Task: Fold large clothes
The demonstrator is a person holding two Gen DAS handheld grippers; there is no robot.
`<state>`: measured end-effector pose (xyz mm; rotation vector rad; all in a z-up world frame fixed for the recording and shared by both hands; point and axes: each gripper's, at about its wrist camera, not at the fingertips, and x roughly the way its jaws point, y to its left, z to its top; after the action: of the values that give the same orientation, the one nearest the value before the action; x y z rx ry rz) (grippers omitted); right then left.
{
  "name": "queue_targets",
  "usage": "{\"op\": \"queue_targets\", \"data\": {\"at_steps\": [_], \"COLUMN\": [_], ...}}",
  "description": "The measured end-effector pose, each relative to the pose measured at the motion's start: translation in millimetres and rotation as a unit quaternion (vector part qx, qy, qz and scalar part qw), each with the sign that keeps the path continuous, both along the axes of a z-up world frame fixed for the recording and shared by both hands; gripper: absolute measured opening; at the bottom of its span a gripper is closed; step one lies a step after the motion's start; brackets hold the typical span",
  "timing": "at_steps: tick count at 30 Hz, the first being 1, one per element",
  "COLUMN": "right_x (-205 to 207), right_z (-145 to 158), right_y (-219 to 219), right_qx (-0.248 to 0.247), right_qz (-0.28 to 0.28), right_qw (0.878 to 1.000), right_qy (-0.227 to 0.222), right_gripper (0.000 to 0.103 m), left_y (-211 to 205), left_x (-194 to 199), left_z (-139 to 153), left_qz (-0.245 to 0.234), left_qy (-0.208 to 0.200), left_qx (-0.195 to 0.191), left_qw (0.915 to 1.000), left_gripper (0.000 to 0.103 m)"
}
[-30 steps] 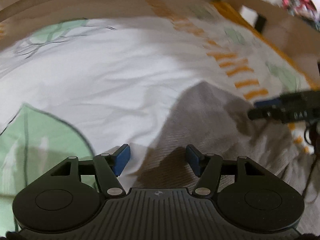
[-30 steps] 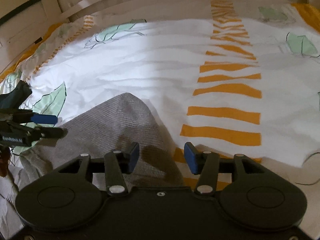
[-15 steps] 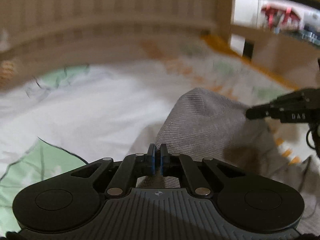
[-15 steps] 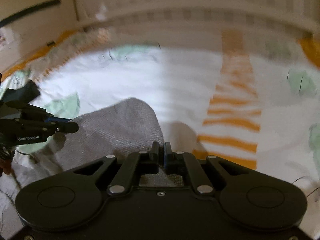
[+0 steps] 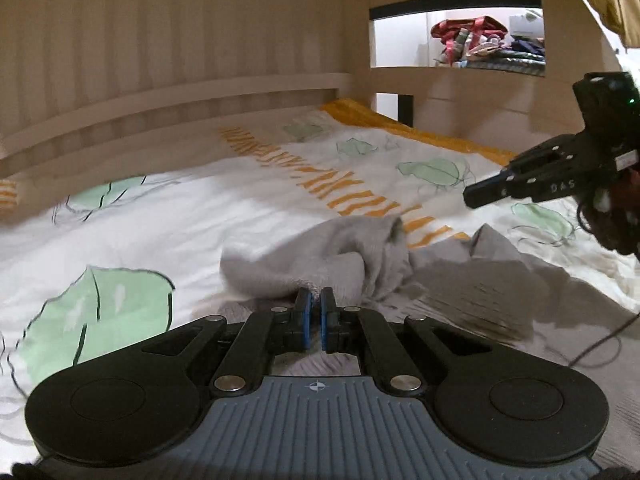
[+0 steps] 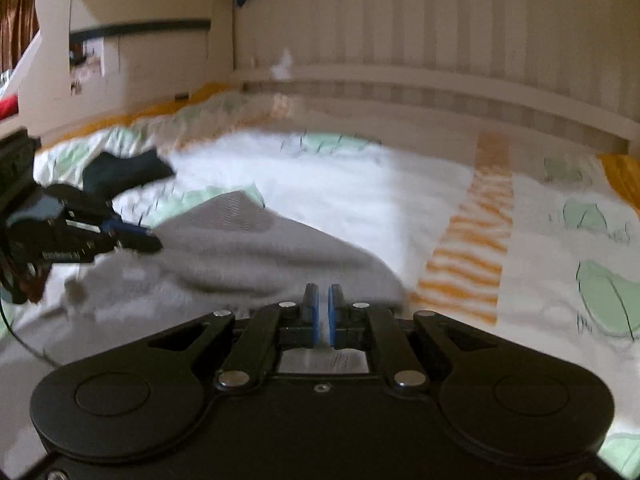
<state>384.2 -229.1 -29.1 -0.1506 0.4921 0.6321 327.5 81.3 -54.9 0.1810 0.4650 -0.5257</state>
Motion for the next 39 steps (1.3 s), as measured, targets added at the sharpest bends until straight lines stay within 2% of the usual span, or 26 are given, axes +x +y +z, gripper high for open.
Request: {"op": "queue_targets", "data": {"at_steps": [2, 3, 4, 6, 11, 16, 19, 22, 25, 26, 27, 28, 29, 30, 33, 36, 39], "right_x": [3.6, 8.7, 14.1, 24.9, 66.9, 124.0, 149.0, 169.8, 182.9, 184.2, 183.3, 179.8, 176.5, 173.4, 154.5, 131.1, 97.2], "right_z": [-0.8, 1.2, 2.0, 7.1, 11.3, -0.2, -8.4, -24.1, -42.4, -47.5, -51.2, -52.6, -53.3, -52.3, -37.8, -12.8, 12.3], "right_y": [4.4, 9.7, 13.1, 20.6, 60.0, 92.1, 113.0, 131.1, 135.5, 136.0, 135.1, 133.0, 130.6, 128.9, 116.1, 91.1, 56.6], "right_qx": [-0.005, -0.01, -0.013, -0.003, -0.03, -0.036, -0.053, -0.103, -0.127, -0.13, -0.132, -0.129, -0.123, -0.12, -0.105, -0.054, 0.0], "right_qz": [0.002, 0.004, 0.006, 0.009, 0.025, 0.044, 0.061, 0.086, 0.109, 0.116, 0.124, 0.133, 0.139, 0.138, 0.12, 0.079, 0.058], "right_qw": [1.0, 1.0, 1.0, 1.0, 0.998, 0.994, 0.989, 0.978, 0.965, 0.96, 0.958, 0.958, 0.958, 0.96, 0.977, 0.993, 0.998], "right_qy": [0.012, 0.016, 0.021, 0.027, 0.043, 0.096, 0.124, 0.157, 0.205, 0.218, 0.223, 0.219, 0.219, 0.214, 0.141, 0.066, 0.006], "right_gripper": [0.02, 0.03, 0.05, 0.06, 0.06, 0.062, 0.07, 0.071, 0.071, 0.071, 0.063, 0.025, 0.008, 0.009, 0.009, 0.009, 0.004], "left_y": [-2.2, -3.7, -5.6, -6.7, 3.2, 8.0, 12.4, 15.4, 17.0, 17.5, 17.6, 17.5, 16.8, 16.5, 14.3, 11.5, 4.7], "left_x": [-3.2, -4.1, -3.8, -6.3, -7.5, -6.3, -2.6, -1.5, -0.3, -0.2, 0.4, 0.4, 0.6, 0.8, -1.2, -6.0, -16.9], "left_z": [2.9, 4.7, 5.1, 3.3, -7.6, -10.7, -12.8, -14.8, -16.8, -17.2, -17.9, -18.2, -17.9, -17.8, -11.7, 0.1, 9.3], "left_qz": [-0.002, -0.005, -0.007, -0.01, -0.002, -0.008, -0.005, -0.003, -0.003, -0.003, -0.003, -0.002, 0.0, 0.002, 0.01, 0.015, 0.0], "left_qy": [-0.001, -0.003, -0.008, -0.012, -0.004, -0.007, -0.002, 0.001, 0.006, 0.007, 0.008, 0.008, 0.007, 0.006, -0.016, -0.045, -0.073], "left_qx": [-0.004, -0.003, -0.001, -0.006, -0.041, -0.046, -0.058, -0.061, -0.061, -0.06, -0.058, -0.057, -0.056, -0.054, -0.039, -0.028, -0.005], "left_qw": [1.0, 1.0, 0.9999, 0.9999, 0.9992, 0.9989, 0.9983, 0.9981, 0.9981, 0.9982, 0.9983, 0.9983, 0.9984, 0.9985, 0.9991, 0.9985, 0.9973], "left_gripper": [0.004, 0.004, 0.004, 0.004, 0.004, 0.004, 0.004, 0.004, 0.004, 0.004, 0.004, 0.004, 0.004, 0.004, 0.004, 0.004, 0.004]}}
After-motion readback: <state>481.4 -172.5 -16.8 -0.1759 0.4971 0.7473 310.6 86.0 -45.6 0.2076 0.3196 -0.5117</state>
